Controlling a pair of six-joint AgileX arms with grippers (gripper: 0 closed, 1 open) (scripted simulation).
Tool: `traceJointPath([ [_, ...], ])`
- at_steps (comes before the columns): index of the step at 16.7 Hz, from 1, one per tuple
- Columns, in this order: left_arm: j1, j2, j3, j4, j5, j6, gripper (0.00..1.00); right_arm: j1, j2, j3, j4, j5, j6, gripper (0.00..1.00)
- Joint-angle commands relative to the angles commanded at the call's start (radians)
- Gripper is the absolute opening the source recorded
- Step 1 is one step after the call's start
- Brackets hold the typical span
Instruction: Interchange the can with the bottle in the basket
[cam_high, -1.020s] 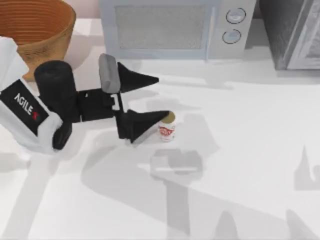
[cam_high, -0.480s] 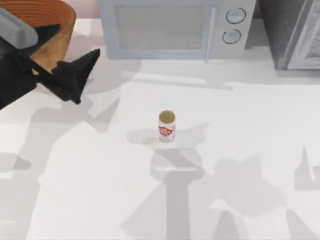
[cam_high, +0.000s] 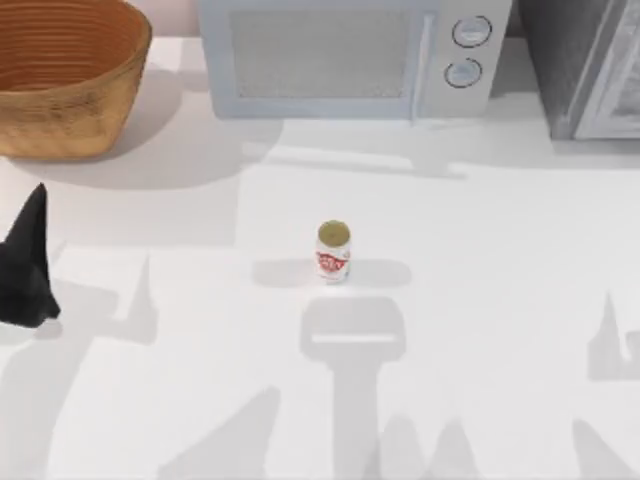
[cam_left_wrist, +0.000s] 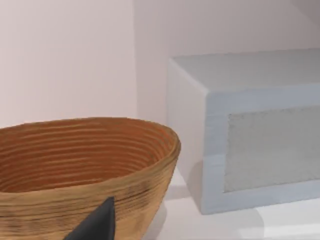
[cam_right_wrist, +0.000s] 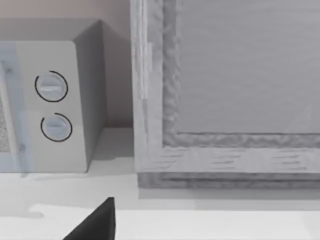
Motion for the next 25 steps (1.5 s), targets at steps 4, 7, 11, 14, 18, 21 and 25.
traceJointPath([
  [4,0.013,-0.293,-0.133,-0.154,-0.148,-0.01,1.0,0.0,0.0,0.0,0.0,0.0,0.0,1.0],
  [7,0.015,-0.4,-0.188,-0.215,-0.207,-0.015,1.0,0.0,0.0,0.0,0.0,0.0,0.0,1.0],
  [11,0.014,-0.418,-0.198,-0.226,-0.218,-0.016,1.0,0.0,0.0,0.0,0.0,0.0,0.0,1.0],
  [14,0.013,-0.414,-0.195,-0.224,-0.216,-0.015,1.0,0.0,0.0,0.0,0.0,0.0,0.0,1.0],
  [18,0.048,-0.316,-0.207,-0.156,-0.187,-0.009,1.0,0.0,0.0,0.0,0.0,0.0,0.0,1.0],
  [21,0.101,-0.16,-0.209,-0.024,-0.133,0.004,1.0,0.0,0.0,0.0,0.0,0.0,0.0,1.0],
  [25,0.197,0.126,-0.202,0.233,-0.029,0.03,1.0,0.0,0.0,0.0,0.0,0.0,0.0,1.0],
])
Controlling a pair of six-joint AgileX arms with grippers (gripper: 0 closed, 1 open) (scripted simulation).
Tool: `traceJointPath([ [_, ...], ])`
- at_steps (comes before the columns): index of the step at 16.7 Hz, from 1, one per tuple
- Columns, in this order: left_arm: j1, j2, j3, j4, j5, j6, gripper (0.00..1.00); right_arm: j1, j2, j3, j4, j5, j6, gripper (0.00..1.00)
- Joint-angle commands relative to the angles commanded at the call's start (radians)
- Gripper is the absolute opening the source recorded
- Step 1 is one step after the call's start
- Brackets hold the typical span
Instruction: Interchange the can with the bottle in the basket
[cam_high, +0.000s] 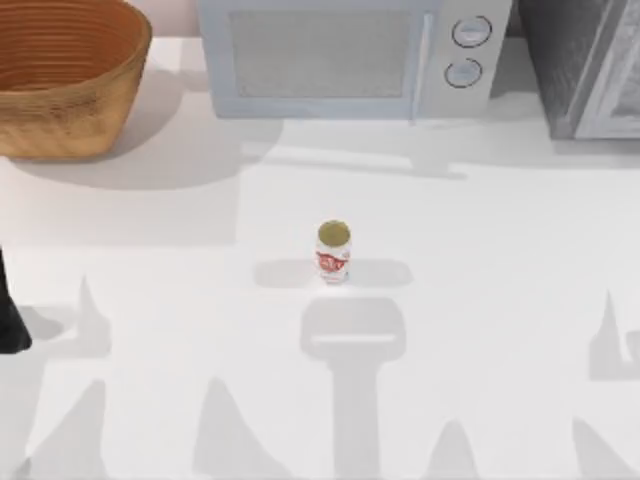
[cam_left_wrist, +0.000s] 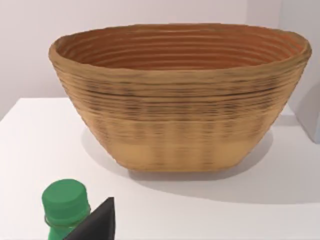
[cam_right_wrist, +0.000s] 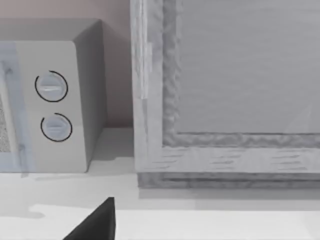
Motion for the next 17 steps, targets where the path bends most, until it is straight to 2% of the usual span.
traceJointPath([
  [11,0.311,0.942,0.021,0.819,0.326,0.085,1.0,0.0,0.0,0.0,0.0,0.0,0.0,1.0],
  [17,0.429,1.306,0.026,1.12,0.444,0.119,1.0,0.0,0.0,0.0,0.0,0.0,0.0,1.0],
])
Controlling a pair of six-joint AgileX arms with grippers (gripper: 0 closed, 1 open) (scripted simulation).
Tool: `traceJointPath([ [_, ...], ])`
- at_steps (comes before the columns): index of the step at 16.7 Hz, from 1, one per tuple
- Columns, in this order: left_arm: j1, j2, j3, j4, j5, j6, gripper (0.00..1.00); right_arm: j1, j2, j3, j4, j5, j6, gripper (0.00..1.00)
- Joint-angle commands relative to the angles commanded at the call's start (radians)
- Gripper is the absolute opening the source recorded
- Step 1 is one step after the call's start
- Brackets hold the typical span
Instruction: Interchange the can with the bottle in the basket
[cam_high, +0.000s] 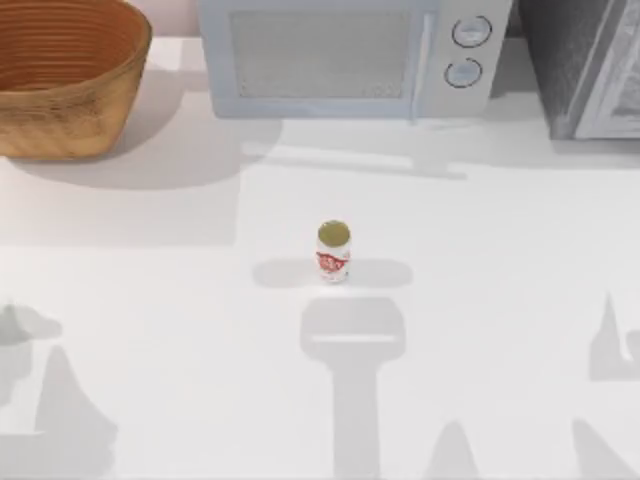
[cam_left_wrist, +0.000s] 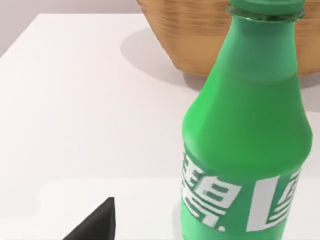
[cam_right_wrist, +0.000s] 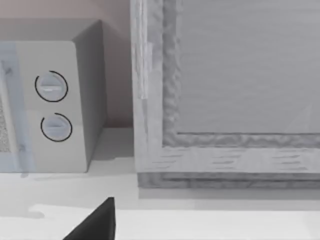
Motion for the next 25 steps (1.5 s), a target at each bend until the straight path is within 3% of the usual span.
traceJointPath([
  [9,0.018,0.08,0.001,0.062,0.021,0.006,1.0,0.0,0.0,0.0,0.0,0.0,0.0,1.0],
  [17,-0.136,0.187,0.187,0.018,-0.129,-0.039,1.0,0.0,0.0,0.0,0.0,0.0,0.0,1.0],
  [22,-0.15,0.198,0.201,0.014,-0.142,-0.044,1.0,0.0,0.0,0.0,0.0,0.0,0.0,1.0],
  [25,-0.15,0.198,0.201,0.014,-0.142,-0.044,0.77,0.0,0.0,0.0,0.0,0.0,0.0,1.0],
])
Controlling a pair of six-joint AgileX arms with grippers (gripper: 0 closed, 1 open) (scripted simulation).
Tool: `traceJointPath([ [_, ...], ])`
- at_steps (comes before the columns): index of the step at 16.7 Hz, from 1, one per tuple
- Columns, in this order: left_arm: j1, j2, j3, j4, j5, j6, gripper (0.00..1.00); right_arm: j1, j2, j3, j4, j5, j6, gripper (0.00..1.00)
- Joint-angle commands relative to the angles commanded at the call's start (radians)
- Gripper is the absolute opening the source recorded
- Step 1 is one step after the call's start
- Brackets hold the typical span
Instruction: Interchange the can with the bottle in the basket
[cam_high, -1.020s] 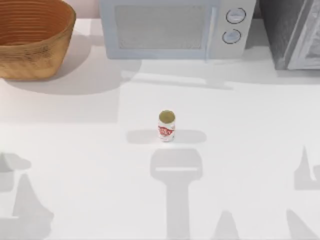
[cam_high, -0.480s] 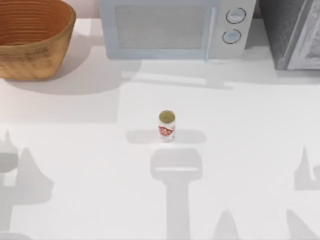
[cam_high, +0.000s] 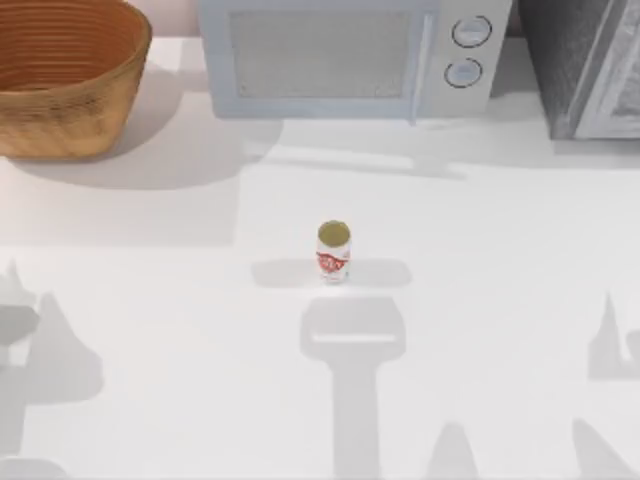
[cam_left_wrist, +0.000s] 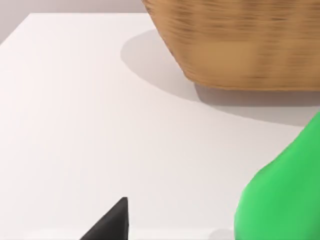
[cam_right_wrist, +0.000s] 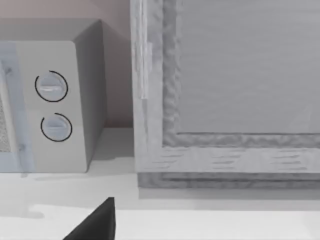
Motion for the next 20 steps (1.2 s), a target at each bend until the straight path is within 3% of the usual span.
traceJointPath([
  [10,0.0,0.0,0.0,0.0,0.0,0.0,0.02,0.0,0.0,0.0,0.0,0.0,0.0,1.0],
  [20,0.0,-0.001,0.0,0.0,0.0,0.001,0.0,0.0,0.0,0.0,0.0,0.0,0.0,1.0],
])
